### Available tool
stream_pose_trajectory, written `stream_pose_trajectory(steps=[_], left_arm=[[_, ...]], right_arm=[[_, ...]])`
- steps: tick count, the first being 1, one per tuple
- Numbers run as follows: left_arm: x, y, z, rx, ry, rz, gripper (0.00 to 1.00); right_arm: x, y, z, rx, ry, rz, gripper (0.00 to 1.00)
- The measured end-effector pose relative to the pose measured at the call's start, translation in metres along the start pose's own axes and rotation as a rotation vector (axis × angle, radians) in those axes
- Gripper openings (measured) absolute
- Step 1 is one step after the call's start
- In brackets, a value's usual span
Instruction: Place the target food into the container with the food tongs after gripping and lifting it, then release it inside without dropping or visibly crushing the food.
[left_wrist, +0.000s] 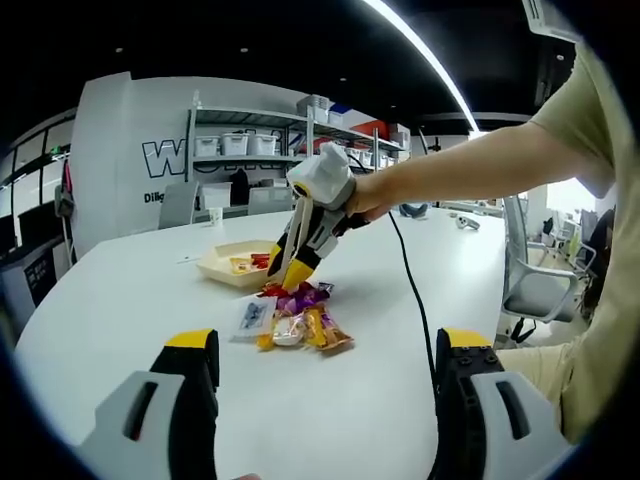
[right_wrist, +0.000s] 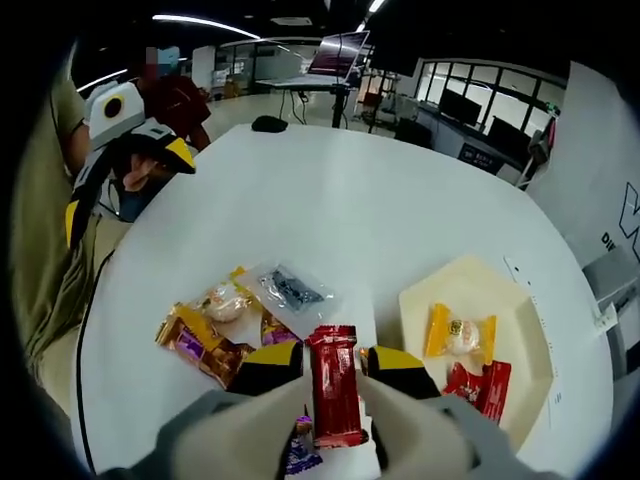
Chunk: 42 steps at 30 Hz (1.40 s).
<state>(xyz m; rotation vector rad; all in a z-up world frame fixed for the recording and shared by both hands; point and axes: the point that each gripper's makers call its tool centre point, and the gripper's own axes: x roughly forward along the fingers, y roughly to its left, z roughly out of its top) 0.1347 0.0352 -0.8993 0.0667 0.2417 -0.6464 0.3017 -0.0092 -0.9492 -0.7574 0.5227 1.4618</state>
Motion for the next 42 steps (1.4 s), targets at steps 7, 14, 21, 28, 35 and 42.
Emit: stream_pose_trajectory(steps=[7,14,21,28,35,42], left_arm=[[0.001,-0.002,-0.001,0.0,0.001,-0.002,0.88],[-0.001,-0.001,-0.002,-0.003,0.003,0.002,0.88],[-0.001,-0.001,-0.002,-0.004,0.003,0.002,0.88],[-0.001,-0.001,-0.002,-0.006,0.003,0.004,0.88],[-0.001,-0.001,-0.002,-0.004,0.004,0.002,0.88],[-0.001,-0.001,0.0,-0.002,0.002,0.001,0.87]], right_arm=[[-0.002,-0.004,0.005,-0.017,0.001,-0.003,0.23],[0.002,-0.001,0.004,-0.025,0.012,0.01,0.23],[0.005,0.001,0.003,-0.017,0.013,0.024,0.24],[0.009,0.004,-0.004,-0.006,0.025,0.028,0.22],[0.007,0.004,-0.005,0.014,0.027,0.031,0.2],[0.003,-0.003,-0.002,0.035,0.024,0.012,0.2]])
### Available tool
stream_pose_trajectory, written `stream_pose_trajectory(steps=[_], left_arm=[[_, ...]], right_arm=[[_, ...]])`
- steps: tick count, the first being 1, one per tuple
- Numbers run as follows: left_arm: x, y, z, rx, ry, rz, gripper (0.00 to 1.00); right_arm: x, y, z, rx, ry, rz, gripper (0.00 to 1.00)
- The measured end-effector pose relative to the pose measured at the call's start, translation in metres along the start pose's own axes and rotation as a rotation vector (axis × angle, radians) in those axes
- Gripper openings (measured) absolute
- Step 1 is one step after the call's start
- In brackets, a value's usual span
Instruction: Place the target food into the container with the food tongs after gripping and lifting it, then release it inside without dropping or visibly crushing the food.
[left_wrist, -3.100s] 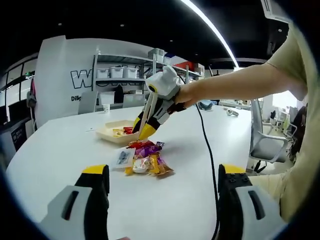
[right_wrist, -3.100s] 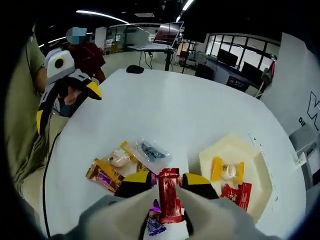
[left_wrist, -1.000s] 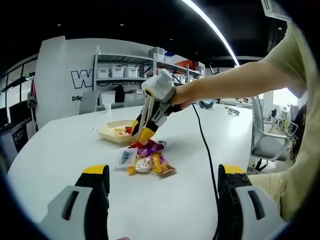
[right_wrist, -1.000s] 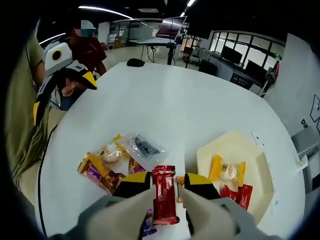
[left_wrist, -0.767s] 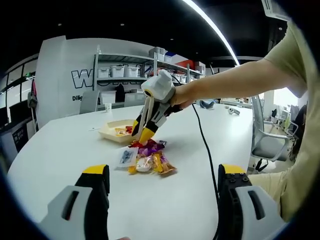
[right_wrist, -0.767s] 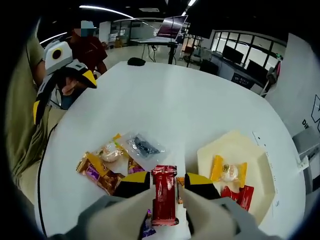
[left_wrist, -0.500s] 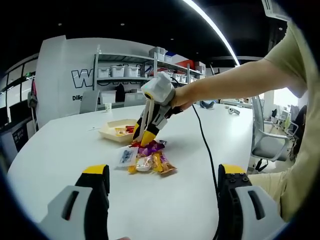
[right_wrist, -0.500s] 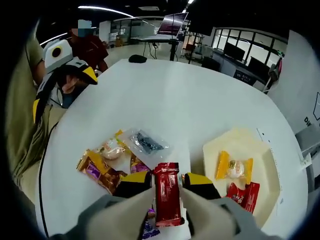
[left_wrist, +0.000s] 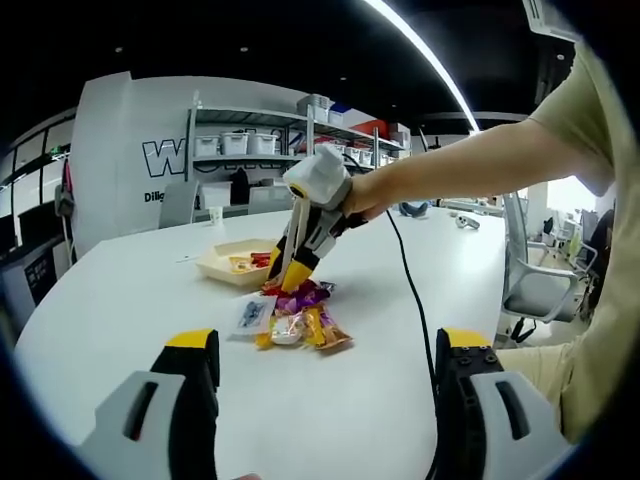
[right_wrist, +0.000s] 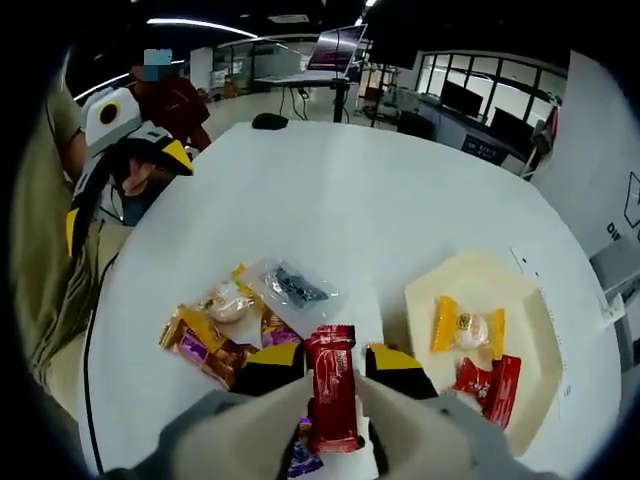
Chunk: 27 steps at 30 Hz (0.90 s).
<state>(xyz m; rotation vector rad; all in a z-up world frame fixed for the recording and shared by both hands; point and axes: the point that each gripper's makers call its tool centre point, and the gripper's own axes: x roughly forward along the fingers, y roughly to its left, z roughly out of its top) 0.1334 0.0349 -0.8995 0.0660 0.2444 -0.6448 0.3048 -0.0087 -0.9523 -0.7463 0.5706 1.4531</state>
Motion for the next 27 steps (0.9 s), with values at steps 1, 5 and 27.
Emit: stream_pose_trajectory(steps=[1,5,27], left_arm=[[0.0,0.0,0.0,0.001,0.0,0.0,0.87],[0.001,-0.001,0.0,0.005,0.002,-0.004,0.87],[0.005,-0.004,0.004,0.014,-0.003,-0.014,0.87]], right_arm=[[-0.002,-0.002,0.002,0.035,-0.004,-0.008,0.2],[-0.007,-0.003,0.009,0.071,-0.01,-0.022,0.2],[-0.043,-0.03,0.04,0.193,-0.028,-0.14,0.2]])
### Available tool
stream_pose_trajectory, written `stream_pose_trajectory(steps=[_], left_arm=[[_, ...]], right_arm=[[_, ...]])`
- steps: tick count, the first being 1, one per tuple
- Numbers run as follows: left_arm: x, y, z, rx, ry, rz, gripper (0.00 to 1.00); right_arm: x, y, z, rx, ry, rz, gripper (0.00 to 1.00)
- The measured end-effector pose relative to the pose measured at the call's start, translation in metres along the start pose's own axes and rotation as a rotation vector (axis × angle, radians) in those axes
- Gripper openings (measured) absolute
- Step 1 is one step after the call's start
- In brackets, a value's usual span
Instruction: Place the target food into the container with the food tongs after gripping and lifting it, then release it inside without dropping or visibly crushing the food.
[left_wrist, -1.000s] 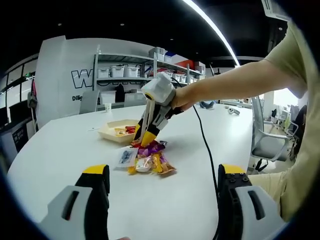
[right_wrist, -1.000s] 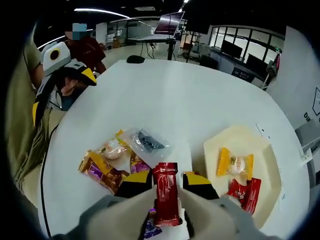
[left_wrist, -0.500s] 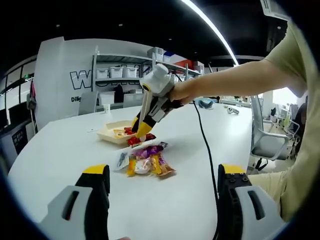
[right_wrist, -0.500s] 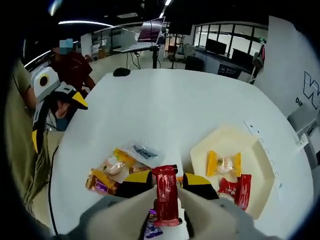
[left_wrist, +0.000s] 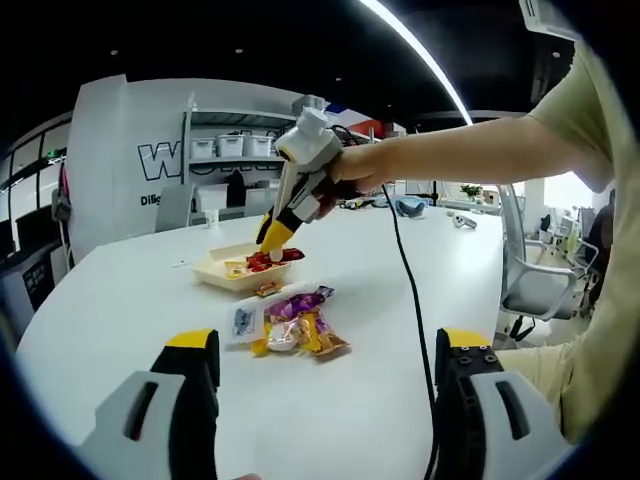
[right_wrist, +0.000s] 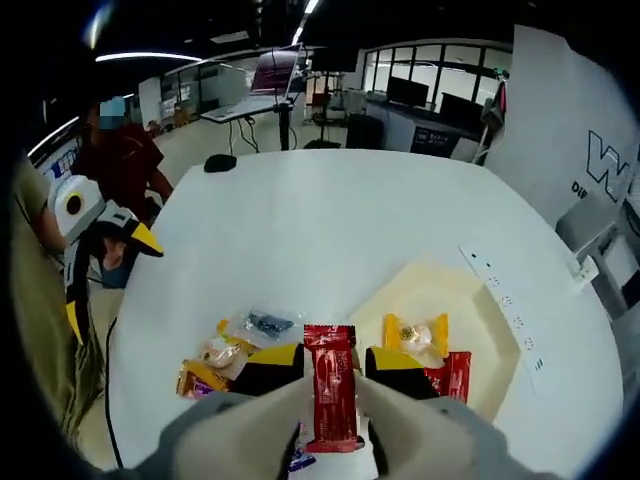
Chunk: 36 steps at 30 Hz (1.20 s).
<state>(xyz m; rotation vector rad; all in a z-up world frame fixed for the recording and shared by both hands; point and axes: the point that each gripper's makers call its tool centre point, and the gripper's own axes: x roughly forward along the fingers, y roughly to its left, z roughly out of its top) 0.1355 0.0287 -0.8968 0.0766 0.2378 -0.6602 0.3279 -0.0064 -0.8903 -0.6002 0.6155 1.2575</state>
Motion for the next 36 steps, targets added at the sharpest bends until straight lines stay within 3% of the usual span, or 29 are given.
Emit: stream_pose_trajectory(steps=[6,24,28,30,36], left_arm=[[0.0,-0.001,0.002,0.0,-0.002,0.001,0.87],[-0.003,0.0,0.001,0.0,-0.002,0.004,0.88],[-0.003,0.0,0.002,-0.003,-0.004,0.005,0.88],[-0.002,0.0,0.001,0.002,0.0,0.004,0.88],[-0.003,-0.001,0.0,-0.004,-0.002,0.005,0.88]], right_arm=[[-0.005,-0.017,0.008,0.007,-0.008,-0.046,0.2],[-0.022,-0.078,0.054,0.027,-0.082,-0.239,0.2],[-0.028,-0.095,0.068,0.031,-0.108,-0.297,0.2],[-0.033,-0.108,0.076,-0.004,-0.136,-0.366,0.21],[-0.038,-0.112,0.082,0.003,-0.144,-0.373,0.22]])
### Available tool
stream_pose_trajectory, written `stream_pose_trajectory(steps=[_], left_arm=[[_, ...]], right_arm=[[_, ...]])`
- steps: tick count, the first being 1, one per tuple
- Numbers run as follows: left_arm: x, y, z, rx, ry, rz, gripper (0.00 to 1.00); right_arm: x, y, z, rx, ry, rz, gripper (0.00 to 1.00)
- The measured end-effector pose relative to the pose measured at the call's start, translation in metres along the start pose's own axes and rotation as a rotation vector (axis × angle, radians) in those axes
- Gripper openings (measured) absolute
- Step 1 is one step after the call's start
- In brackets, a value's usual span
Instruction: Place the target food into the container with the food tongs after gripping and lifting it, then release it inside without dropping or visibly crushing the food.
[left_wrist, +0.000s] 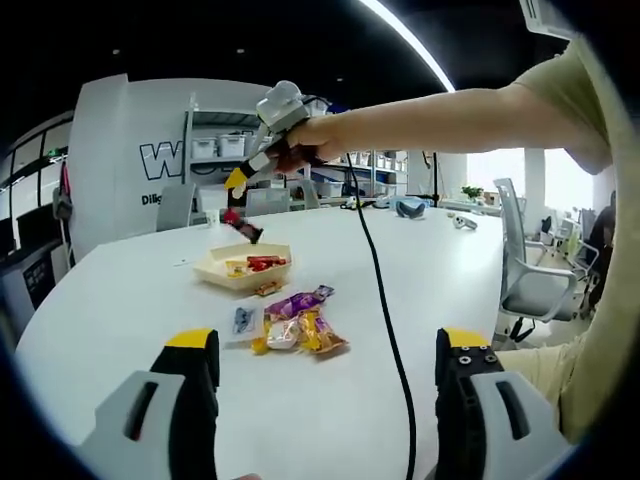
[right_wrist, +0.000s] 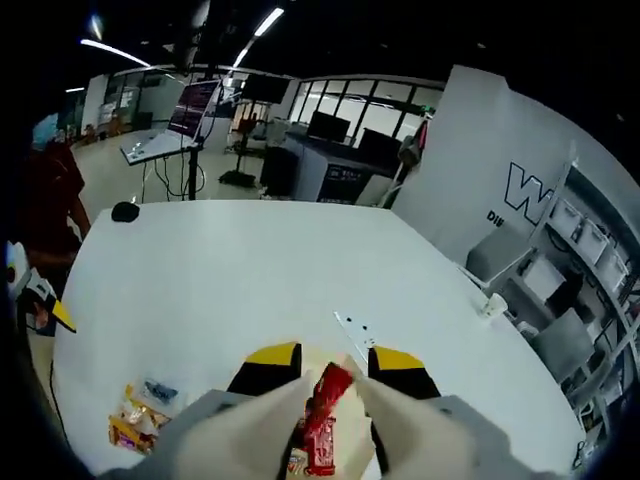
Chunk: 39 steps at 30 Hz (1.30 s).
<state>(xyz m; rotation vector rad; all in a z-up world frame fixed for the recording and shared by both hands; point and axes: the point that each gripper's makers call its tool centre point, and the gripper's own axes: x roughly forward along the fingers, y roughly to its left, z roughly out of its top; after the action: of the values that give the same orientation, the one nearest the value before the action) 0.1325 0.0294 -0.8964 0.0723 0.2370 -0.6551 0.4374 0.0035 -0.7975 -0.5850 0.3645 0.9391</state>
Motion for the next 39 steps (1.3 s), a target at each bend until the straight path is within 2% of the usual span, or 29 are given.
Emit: stream_pose_trajectory(steps=[5,26,39], left_arm=[[-0.001,0.0,-0.001,0.0,0.001,0.0,0.88],[0.0,-0.001,-0.001,-0.002,-0.002,-0.003,0.88],[0.001,-0.005,-0.001,-0.001,0.0,-0.008,0.88]], right_arm=[[-0.002,0.001,-0.004,-0.004,0.009,-0.002,0.21],[0.001,0.019,-0.029,0.038,0.09,0.079,0.21],[-0.008,0.042,-0.049,0.042,0.119,0.146,0.21]])
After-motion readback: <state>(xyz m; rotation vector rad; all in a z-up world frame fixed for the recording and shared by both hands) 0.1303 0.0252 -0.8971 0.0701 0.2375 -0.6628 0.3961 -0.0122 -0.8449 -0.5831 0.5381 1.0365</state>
